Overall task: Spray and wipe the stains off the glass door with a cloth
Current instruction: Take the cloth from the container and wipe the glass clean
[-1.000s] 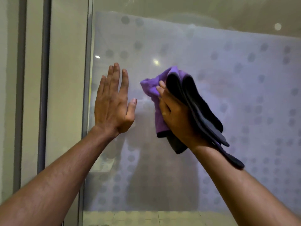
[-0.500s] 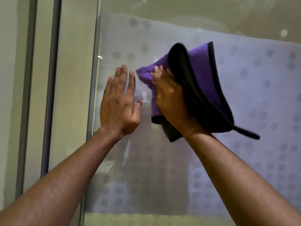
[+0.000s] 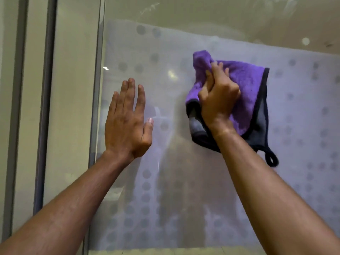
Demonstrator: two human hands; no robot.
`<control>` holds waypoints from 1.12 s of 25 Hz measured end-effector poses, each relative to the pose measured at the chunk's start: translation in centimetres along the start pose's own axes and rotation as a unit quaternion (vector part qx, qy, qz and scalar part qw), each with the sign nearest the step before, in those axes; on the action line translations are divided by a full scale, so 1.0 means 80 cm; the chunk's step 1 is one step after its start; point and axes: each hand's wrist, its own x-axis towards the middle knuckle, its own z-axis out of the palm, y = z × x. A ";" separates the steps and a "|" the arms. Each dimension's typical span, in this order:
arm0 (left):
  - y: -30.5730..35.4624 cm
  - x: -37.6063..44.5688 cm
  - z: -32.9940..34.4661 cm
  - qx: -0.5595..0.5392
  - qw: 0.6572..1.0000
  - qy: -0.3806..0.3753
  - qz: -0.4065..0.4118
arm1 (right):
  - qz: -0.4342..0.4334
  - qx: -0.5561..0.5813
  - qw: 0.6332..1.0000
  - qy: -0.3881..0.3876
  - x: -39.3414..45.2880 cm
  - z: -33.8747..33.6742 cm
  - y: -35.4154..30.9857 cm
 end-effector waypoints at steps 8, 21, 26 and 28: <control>0.001 0.002 -0.002 0.011 1.000 -0.002 -0.001 | -0.138 0.134 0.969 -0.154 -0.041 0.010 -0.046; 0.003 0.000 -0.001 0.012 1.000 -0.010 -0.002 | -0.010 0.024 0.999 -0.043 -0.072 -0.032 -0.003; 0.001 0.001 -0.004 0.014 1.000 -0.011 0.004 | -0.121 0.075 0.945 -0.295 -0.127 -0.069 -0.018; -0.001 -0.001 -0.004 0.010 1.000 -0.010 0.007 | -0.090 0.047 0.909 -0.405 -0.150 -0.104 0.002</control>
